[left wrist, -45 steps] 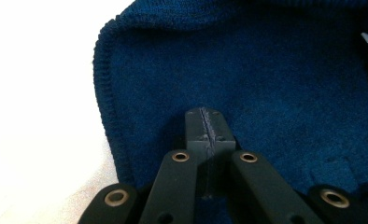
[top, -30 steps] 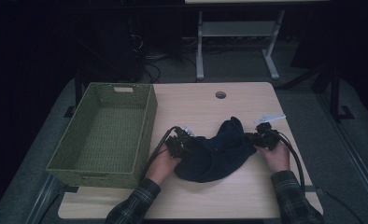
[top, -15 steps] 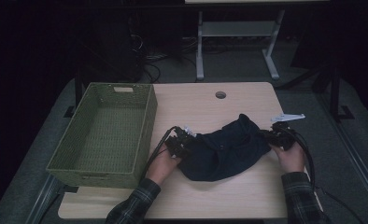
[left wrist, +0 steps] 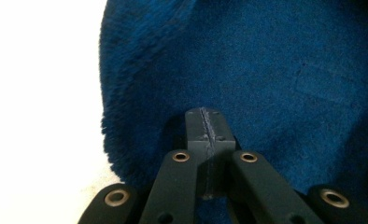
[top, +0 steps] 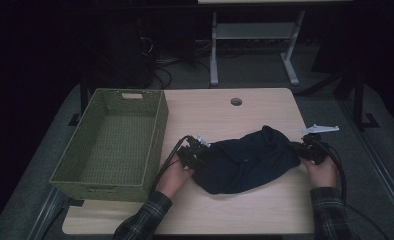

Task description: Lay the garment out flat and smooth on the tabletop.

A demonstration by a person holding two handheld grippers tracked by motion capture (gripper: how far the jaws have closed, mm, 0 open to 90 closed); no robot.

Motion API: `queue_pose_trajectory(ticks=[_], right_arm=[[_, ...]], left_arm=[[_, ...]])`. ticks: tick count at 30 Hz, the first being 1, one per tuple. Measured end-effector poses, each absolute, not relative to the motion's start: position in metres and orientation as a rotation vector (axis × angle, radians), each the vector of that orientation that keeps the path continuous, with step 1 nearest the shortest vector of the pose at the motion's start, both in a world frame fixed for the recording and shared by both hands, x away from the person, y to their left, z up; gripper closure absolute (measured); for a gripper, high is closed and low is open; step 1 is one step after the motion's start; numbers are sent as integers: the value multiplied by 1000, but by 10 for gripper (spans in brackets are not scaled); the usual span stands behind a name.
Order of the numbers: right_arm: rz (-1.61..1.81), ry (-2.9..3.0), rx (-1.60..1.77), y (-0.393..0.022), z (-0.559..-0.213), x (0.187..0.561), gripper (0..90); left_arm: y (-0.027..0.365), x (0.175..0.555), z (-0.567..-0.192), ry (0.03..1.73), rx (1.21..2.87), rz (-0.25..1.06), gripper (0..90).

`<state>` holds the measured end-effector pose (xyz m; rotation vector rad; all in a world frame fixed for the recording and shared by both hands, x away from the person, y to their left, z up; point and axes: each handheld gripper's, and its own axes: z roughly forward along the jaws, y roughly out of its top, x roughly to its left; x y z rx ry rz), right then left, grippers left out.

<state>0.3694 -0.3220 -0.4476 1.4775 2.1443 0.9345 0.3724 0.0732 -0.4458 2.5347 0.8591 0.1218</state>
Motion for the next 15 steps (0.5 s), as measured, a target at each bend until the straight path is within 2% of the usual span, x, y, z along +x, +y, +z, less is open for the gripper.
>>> queue_pose_trajectory(ticks=[1, 5, 8, 15], right_arm=[[949, 2133, 1488, -322, -447, 369, 624], [987, 2102, 1489, -324, -441, 366, 547], [1040, 2096, 1468, -323, -433, 360, 547], [1150, 2150, 1420, -311, -423, 338, 682]], left_arm=[[73, 372, -446, 859, 2535, 125, 900], [71, 372, -446, 847, 2529, 108, 899], [70, 371, -444, 837, 2525, 96, 855], [69, 368, -428, 805, 2495, 101, 823]])
